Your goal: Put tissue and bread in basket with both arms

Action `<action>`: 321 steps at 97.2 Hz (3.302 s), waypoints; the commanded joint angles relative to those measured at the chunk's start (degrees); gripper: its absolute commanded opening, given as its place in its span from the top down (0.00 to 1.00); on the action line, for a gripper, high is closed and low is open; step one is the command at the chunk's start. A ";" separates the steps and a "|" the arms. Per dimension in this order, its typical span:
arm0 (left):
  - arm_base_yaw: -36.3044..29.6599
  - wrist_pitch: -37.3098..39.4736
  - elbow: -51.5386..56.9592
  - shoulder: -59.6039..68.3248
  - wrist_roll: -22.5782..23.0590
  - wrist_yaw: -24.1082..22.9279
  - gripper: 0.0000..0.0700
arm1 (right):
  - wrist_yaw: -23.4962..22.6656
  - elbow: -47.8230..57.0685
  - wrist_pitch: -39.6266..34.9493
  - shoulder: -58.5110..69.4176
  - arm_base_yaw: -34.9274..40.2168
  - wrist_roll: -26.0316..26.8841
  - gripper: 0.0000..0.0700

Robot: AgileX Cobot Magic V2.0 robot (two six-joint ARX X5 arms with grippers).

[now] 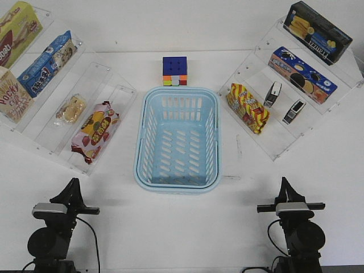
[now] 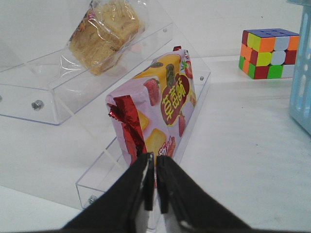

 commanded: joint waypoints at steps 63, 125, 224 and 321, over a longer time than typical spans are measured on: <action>0.04 0.92 -1.14 -0.07 0.31 0.17 1.00 | 0.44 2.51 6.01 0.02 0.04 27.78 1.00; 0.04 0.92 -1.14 -0.07 0.31 0.17 1.00 | 5.05 49.86 -7.89 57.57 -0.22 18.56 0.33; 0.04 0.92 -1.14 -0.07 0.31 0.17 1.00 | 5.75 67.49 -7.58 80.70 -5.46 15.65 1.00; 0.04 1.09 -1.14 -0.07 -6.51 0.20 1.00 | -20.65 67.54 -5.97 76.22 26.84 13.68 0.59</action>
